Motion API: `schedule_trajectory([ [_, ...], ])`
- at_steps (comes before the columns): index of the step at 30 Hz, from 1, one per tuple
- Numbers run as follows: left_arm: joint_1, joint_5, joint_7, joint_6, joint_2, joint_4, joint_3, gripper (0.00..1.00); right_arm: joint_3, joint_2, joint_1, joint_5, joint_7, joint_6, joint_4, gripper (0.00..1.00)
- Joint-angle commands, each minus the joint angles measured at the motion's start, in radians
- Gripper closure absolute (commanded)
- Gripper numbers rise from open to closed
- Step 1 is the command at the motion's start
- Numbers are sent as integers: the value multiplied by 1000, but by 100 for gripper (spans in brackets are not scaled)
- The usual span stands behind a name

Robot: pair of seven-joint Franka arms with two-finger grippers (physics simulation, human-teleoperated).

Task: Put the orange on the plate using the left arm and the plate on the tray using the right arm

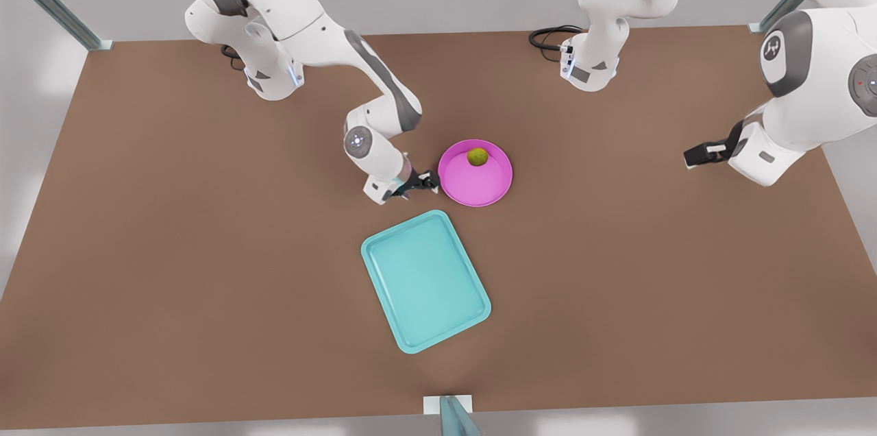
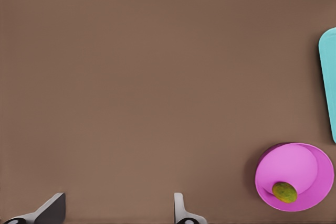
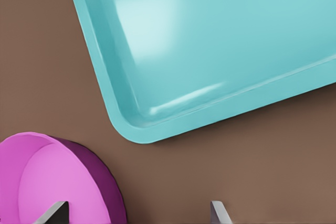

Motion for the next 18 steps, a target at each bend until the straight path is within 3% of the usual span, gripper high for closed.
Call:
schedule_trajectory([
  [1,-1,1,182,-17,-1,0,0,0,13,13,4,13,171,41,5,0],
  [5,-1,-2,182,-29,-1,0,0,0,55,54,6,13,171,49,20,0],
  [18,-1,0,179,-29,-1,0,0,0,56,111,61,13,172,52,60,0],
])
